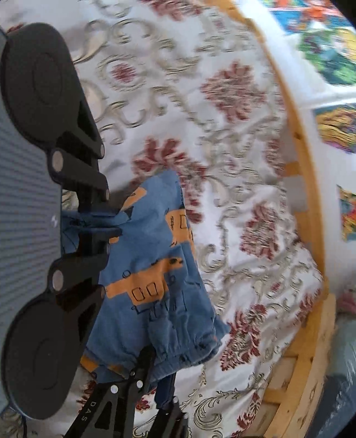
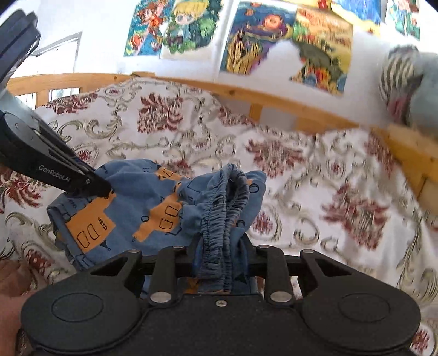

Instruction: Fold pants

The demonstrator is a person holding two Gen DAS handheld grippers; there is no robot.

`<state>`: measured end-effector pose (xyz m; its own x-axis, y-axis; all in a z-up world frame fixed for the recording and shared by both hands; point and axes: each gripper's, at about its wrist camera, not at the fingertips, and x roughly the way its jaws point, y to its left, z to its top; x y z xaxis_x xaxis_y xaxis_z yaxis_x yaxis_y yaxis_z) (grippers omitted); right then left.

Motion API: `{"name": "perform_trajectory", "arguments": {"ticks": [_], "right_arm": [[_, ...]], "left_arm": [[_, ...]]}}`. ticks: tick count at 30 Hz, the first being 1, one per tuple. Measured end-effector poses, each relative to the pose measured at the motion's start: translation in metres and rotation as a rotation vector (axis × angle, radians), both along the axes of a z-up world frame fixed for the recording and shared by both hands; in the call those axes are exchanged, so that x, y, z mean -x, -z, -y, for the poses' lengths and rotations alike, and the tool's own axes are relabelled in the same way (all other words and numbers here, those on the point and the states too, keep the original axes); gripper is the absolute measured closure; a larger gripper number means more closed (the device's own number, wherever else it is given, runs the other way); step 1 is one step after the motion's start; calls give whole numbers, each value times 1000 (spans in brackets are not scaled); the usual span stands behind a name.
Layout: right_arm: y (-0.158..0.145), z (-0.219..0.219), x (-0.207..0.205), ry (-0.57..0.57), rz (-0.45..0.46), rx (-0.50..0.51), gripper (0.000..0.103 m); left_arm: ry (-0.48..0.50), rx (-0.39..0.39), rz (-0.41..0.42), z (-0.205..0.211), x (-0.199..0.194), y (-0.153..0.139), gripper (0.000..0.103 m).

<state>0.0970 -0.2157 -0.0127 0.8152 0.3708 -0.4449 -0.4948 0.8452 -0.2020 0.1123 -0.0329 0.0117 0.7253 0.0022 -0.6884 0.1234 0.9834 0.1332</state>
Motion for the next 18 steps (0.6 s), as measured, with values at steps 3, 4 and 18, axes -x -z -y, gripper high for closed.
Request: {"name": "perform_trajectory", "arguments": {"ticks": [3,4,18], "right_arm": [[-9,-5,-14,13,35,-17,75],[-12,-7,-19,14,38,-19,75],[-18,-48,-120,6,83,40,75]], "left_arm": [[3,-27,53,2,-8,-9,95],[2,-31,67,1,-14,-12,95],[-52,39,106,-38,-111,-18,95]]}}
